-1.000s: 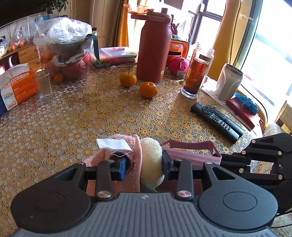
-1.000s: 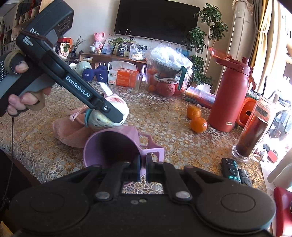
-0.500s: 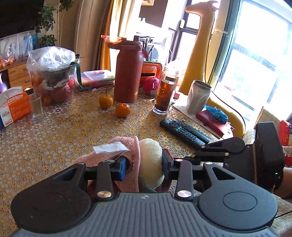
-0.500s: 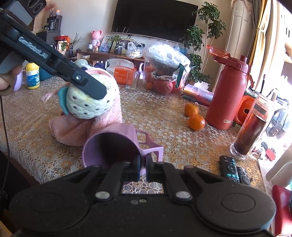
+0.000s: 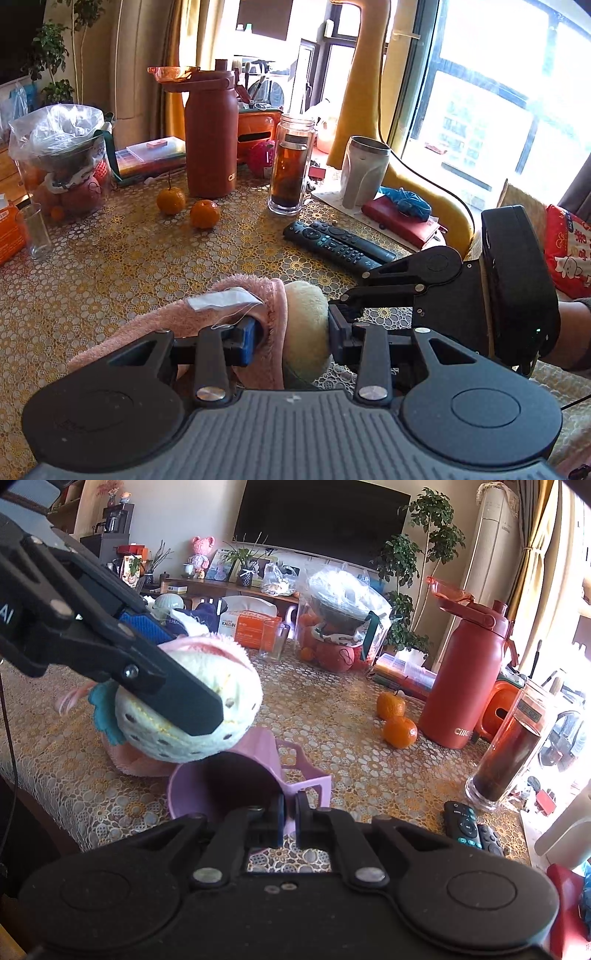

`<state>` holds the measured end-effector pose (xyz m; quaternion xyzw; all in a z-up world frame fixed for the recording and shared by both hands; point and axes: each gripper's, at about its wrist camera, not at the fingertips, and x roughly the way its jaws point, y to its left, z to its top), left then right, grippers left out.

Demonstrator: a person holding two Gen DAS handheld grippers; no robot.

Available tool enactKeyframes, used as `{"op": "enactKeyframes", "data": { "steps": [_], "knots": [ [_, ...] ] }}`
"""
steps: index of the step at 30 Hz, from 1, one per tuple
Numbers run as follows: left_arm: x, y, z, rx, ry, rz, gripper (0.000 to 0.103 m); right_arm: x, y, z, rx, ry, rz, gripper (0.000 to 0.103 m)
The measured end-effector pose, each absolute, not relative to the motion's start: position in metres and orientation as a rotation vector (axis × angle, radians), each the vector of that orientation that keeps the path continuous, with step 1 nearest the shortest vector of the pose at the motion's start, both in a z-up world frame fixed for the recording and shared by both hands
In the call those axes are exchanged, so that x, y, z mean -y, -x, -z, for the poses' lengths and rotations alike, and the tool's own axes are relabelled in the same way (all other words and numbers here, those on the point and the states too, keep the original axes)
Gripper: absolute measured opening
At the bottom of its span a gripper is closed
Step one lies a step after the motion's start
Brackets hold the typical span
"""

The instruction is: Clean container

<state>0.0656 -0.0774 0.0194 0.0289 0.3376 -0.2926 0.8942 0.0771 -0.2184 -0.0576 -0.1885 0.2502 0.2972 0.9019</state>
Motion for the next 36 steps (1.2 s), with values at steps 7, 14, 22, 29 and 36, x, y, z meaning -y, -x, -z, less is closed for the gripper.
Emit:
{"op": "enactKeyframes", "data": {
  "steps": [7, 14, 22, 29, 36],
  "knots": [
    [0.065, -0.087, -0.010, -0.732, -0.040, 0.544, 0.037, 0.217, -0.077, 0.057, -0.508, 0.396, -0.624, 0.006],
    [0.053, -0.106, 0.002, -0.759, -0.031, 0.481, 0.037, 0.217, -0.076, 0.056, -0.506, 0.398, -0.629, 0.005],
    [0.041, -0.130, 0.019, -0.801, -0.034, 0.412, 0.036, 0.217, -0.077, 0.054, -0.502, 0.383, -0.643, 0.005],
    [0.033, -0.138, 0.027, -0.825, -0.017, 0.379, 0.036, 0.215, -0.077, 0.050, -0.499, 0.372, -0.653, 0.005],
    [0.021, -0.119, 0.003, -0.786, 0.030, 0.446, 0.037, 0.209, -0.074, 0.050, -0.464, 0.461, -0.668, 0.005]
  ]
}}
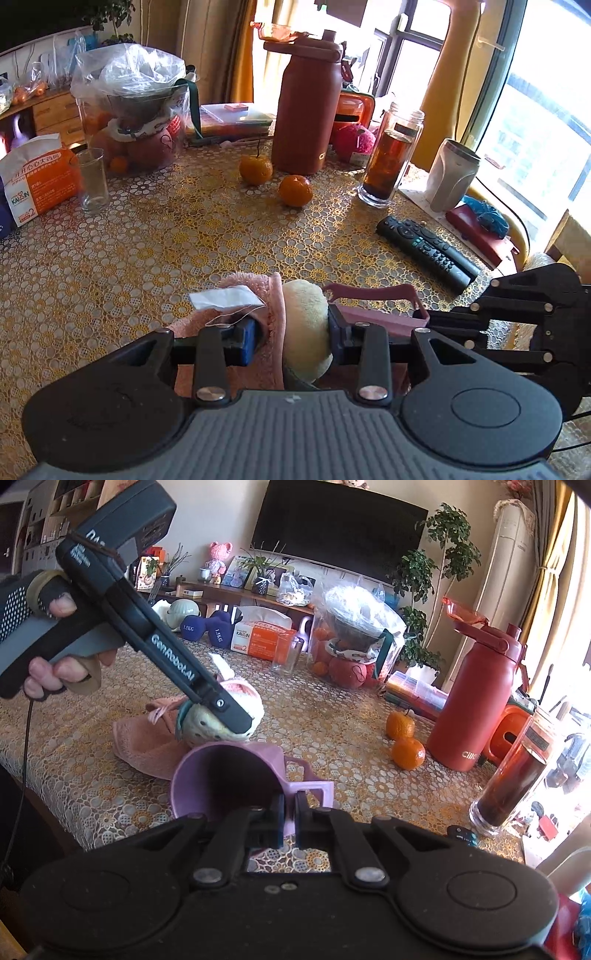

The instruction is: Clean container

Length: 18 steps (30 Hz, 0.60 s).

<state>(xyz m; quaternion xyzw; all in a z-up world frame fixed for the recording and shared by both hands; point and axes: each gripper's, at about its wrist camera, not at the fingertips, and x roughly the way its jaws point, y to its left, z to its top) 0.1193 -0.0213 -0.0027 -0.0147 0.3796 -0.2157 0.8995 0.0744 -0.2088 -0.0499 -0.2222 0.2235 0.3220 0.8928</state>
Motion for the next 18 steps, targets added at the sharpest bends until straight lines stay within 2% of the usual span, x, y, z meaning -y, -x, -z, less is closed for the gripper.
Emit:
{"op": "enactKeyframes", "data": {
  "steps": [8, 18],
  "knots": [
    [0.030, -0.076, -0.024, -0.721, -0.021, 0.610, 0.037, 0.194, -0.069, 0.045, -0.407, 0.535, -0.695, 0.005],
    [0.031, -0.093, -0.018, -0.731, -0.027, 0.596, 0.037, 0.187, -0.069, 0.045, -0.397, 0.567, -0.698, 0.005]
  ]
}}
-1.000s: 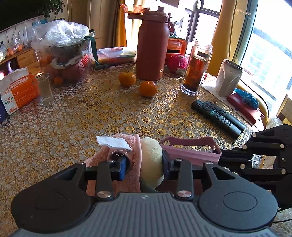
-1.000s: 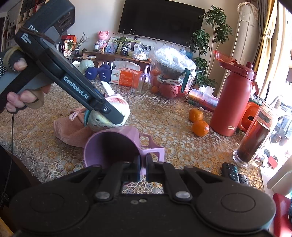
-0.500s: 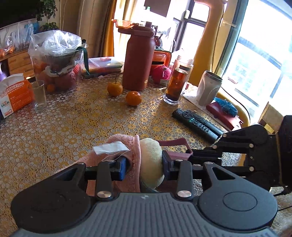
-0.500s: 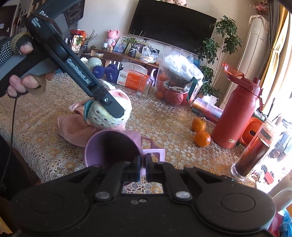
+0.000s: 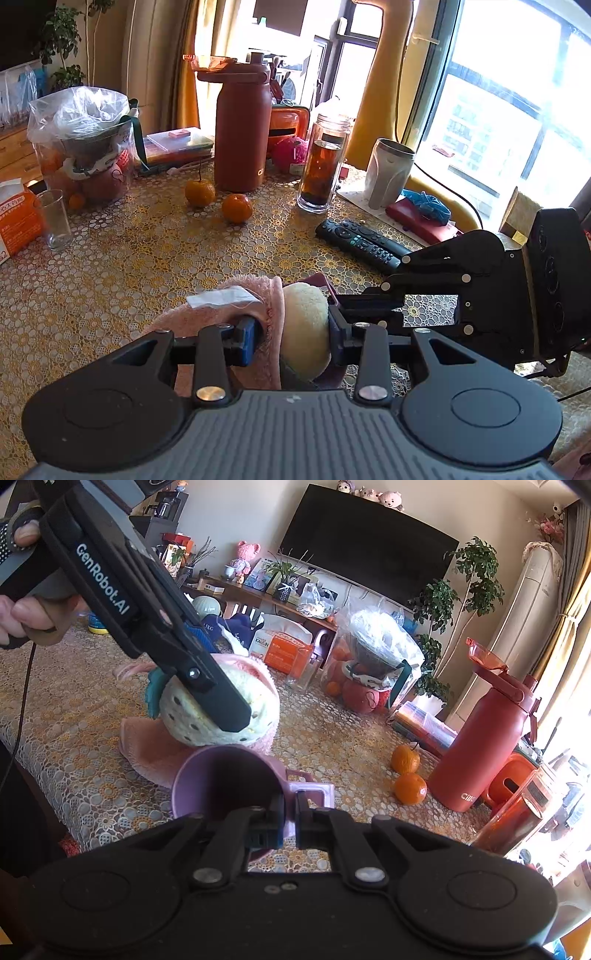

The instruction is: Clean container

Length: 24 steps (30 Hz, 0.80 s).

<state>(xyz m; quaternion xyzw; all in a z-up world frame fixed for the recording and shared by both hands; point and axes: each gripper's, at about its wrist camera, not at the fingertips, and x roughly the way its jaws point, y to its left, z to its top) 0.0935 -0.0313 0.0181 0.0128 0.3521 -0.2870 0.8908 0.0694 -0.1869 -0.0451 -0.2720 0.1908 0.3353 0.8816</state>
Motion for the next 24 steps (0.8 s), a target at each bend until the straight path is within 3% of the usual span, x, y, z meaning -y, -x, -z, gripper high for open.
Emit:
{"op": "enactKeyframes", "data": {
  "steps": [24],
  "knots": [
    [0.007, -0.142, 0.018, -0.824, 0.044, 0.465, 0.037, 0.185, -0.073, 0.041, -0.358, 0.593, -0.746, 0.005]
  ]
}}
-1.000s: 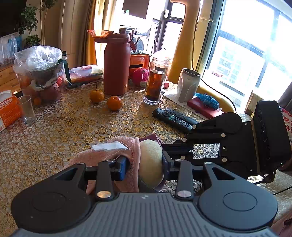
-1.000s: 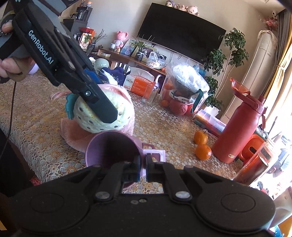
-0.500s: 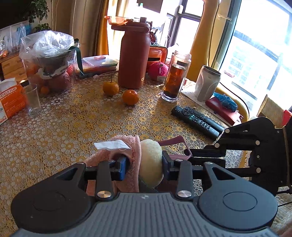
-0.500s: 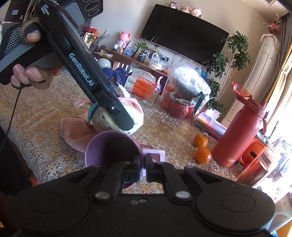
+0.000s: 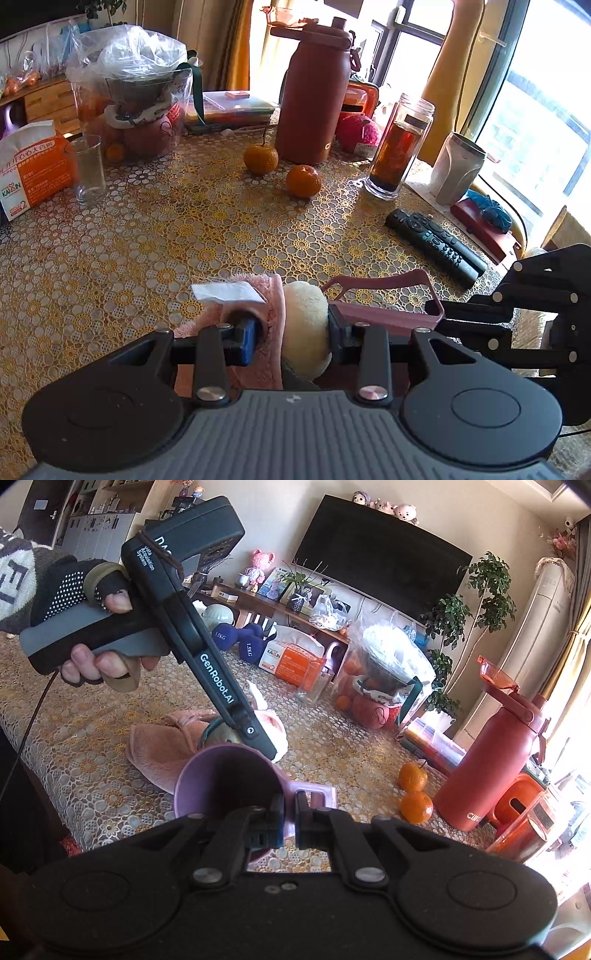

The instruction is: Clean container

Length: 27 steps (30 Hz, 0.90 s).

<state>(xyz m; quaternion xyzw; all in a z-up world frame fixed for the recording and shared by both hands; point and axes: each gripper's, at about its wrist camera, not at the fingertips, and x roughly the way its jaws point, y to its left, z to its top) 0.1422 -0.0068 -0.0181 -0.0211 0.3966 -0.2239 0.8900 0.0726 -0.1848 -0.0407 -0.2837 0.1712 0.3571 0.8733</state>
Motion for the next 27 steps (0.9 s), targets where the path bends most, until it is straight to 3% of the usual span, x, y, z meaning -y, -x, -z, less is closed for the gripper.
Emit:
{"op": "enactKeyframes", "data": {
  "steps": [13, 27],
  "knots": [
    [0.024, -0.096, -0.028, -0.729, -0.012, 0.623, 0.037, 0.176, -0.065, 0.043, -0.339, 0.626, -0.760, 0.005],
    [0.024, -0.141, 0.000, -0.794, 0.005, 0.518, 0.037, 0.172, -0.062, 0.045, -0.327, 0.641, -0.773, 0.005]
  ]
}}
